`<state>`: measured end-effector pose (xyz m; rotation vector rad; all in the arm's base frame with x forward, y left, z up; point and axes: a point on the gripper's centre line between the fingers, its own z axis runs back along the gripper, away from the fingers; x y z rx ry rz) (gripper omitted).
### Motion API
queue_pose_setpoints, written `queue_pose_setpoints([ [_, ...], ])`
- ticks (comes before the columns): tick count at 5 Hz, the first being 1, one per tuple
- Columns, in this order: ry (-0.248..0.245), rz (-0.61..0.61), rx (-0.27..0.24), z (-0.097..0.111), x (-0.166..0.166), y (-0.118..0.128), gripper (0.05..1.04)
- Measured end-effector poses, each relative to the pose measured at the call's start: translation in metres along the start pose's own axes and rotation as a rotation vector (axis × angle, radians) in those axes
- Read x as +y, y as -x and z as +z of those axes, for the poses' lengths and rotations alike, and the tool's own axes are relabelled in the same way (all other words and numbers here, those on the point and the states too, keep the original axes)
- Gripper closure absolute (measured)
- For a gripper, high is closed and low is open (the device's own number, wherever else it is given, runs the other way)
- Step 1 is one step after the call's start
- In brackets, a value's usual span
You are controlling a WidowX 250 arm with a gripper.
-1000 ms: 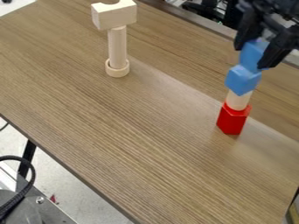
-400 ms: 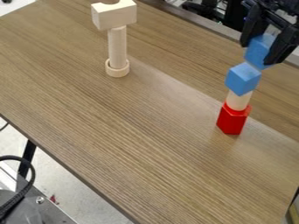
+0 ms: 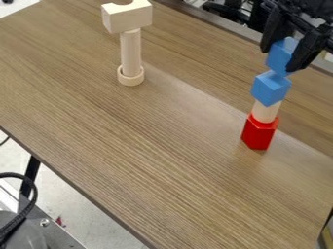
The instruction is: Put the blue cube on top of the tower
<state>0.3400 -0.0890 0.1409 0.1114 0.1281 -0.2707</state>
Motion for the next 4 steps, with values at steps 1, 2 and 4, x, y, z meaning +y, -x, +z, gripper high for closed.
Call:
queue_pose_setpoints([
  [1, 0.000, 0.011, -0.004, -0.0033, 0.0026, -0.0007, 0.512],
  [2, 0.000, 0.011, 0.008, -0.0079, 0.0028, 0.0013, 0.512],
  [4, 0.008, 0.007, 0.016, -0.0123, -0.0006, 0.0027, 0.512],
])
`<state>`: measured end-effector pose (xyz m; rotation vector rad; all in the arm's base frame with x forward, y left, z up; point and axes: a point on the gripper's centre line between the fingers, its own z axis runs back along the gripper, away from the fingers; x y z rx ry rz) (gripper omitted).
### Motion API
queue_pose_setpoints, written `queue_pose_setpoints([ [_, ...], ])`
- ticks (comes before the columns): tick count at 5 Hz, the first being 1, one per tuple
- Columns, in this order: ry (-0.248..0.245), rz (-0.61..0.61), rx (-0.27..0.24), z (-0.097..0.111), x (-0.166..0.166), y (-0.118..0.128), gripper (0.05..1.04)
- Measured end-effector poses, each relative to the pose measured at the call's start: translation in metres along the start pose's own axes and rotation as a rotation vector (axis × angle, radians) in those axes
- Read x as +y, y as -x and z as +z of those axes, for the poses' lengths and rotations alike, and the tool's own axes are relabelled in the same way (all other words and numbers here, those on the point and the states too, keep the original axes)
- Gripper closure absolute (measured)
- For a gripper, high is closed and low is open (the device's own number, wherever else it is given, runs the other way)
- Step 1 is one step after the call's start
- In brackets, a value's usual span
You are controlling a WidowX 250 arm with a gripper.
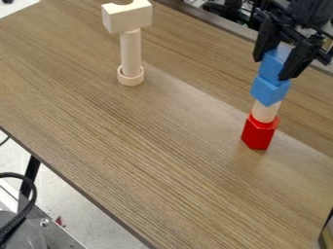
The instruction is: Put the blue cube on top of the tower
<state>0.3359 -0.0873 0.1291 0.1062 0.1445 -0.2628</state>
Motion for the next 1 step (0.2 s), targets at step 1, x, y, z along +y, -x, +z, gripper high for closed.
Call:
queue_pose_setpoints([
  [1, 0.000, 0.005, -0.006, -0.0003, -0.0006, -0.0010, 0.465],
])
